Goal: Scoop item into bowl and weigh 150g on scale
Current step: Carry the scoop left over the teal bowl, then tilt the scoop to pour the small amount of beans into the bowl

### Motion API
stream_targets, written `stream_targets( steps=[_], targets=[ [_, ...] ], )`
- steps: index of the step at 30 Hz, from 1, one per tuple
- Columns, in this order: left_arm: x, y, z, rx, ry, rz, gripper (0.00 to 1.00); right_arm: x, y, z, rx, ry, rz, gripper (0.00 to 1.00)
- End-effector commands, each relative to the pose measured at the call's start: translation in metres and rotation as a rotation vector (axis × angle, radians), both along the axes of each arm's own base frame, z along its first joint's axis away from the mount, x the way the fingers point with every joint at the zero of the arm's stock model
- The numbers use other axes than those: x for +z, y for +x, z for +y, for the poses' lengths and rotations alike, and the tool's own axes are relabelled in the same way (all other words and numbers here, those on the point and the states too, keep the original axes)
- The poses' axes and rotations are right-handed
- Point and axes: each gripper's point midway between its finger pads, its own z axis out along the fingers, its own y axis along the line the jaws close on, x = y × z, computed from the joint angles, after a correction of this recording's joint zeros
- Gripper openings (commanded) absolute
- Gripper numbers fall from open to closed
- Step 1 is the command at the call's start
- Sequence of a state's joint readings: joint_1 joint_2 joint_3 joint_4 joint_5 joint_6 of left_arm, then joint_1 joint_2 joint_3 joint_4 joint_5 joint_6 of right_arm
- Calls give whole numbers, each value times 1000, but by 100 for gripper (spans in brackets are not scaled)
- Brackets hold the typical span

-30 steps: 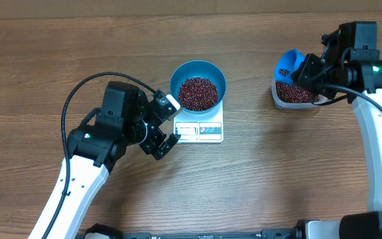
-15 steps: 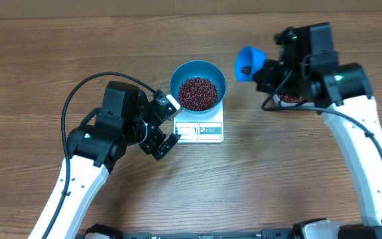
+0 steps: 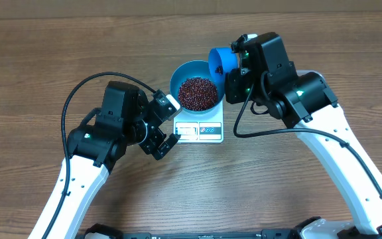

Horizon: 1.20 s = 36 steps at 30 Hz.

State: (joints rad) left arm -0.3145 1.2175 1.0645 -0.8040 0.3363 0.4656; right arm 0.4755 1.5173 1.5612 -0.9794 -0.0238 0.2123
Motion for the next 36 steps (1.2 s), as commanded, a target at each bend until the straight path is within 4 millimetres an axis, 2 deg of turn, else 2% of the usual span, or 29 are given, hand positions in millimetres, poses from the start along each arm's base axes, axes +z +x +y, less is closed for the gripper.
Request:
stream_targets(
  steps=[1, 21, 36],
  targets=[
    [-3, -2, -1, 10, -2, 15, 100, 14, -1, -2, -8, -29, -64, 4],
    [-3, -2, 0, 10, -2, 15, 99, -15, -1, 20, 40, -174, -59, 4],
    [-3, -2, -1, 10, -2, 15, 100, -17, -3, 20, 27, -239, -83, 4]
  ],
)
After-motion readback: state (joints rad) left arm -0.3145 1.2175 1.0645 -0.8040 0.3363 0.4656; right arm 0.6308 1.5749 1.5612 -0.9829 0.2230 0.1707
